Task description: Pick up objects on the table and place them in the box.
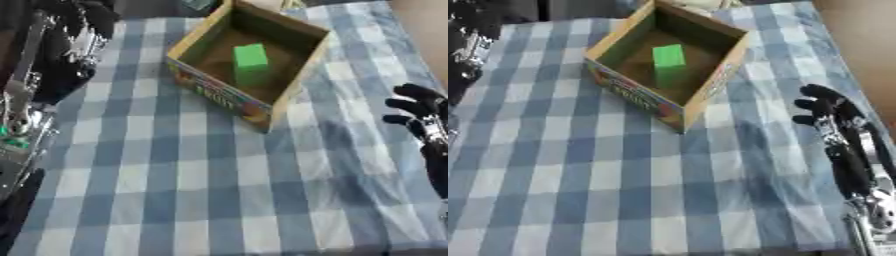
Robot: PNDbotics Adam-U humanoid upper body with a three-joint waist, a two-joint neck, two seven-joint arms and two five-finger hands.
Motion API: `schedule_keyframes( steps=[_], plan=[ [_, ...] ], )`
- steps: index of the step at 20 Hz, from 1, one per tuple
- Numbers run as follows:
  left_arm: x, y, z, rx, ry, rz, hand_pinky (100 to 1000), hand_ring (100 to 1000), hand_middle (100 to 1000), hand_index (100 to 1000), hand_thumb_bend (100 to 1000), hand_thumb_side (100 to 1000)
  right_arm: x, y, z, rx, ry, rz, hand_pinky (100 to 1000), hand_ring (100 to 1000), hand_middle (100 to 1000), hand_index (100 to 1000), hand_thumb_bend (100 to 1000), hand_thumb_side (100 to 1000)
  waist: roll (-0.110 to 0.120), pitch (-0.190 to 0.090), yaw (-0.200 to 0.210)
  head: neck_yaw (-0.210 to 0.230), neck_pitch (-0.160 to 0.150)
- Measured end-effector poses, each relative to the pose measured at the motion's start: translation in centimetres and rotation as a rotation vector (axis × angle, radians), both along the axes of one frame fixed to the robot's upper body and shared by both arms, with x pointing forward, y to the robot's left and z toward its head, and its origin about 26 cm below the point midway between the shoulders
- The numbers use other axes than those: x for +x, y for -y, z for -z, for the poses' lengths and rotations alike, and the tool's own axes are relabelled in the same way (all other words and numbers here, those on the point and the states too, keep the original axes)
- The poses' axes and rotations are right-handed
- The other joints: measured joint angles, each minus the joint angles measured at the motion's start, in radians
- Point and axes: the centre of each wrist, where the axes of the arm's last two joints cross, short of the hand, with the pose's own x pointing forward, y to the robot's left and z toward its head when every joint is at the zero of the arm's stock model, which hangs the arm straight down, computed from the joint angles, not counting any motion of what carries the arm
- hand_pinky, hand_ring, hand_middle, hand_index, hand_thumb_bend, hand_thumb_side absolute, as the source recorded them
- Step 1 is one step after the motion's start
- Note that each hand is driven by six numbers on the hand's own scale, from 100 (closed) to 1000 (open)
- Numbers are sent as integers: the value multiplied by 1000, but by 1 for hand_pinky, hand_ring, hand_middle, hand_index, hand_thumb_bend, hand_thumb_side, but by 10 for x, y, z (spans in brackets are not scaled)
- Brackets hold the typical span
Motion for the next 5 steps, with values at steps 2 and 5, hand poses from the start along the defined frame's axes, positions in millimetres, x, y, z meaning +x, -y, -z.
schedule_keyframes(
  steps=[2, 5],
  plan=[
    [-2, 3, 12, -30, -26, 7, 890, 658, 666, 892, 221, 627, 0, 1, 0, 1, 1, 3, 726, 813, 815, 853, 100, 711, -1, 0, 3, 1, 5],
    [-5, 5, 23, -58, -51, 6, 889, 654, 662, 889, 214, 637, 0, 1, 0, 1, 2, 9, 726, 813, 815, 853, 100, 711, -1, 0, 5, 0, 5]
  ],
)
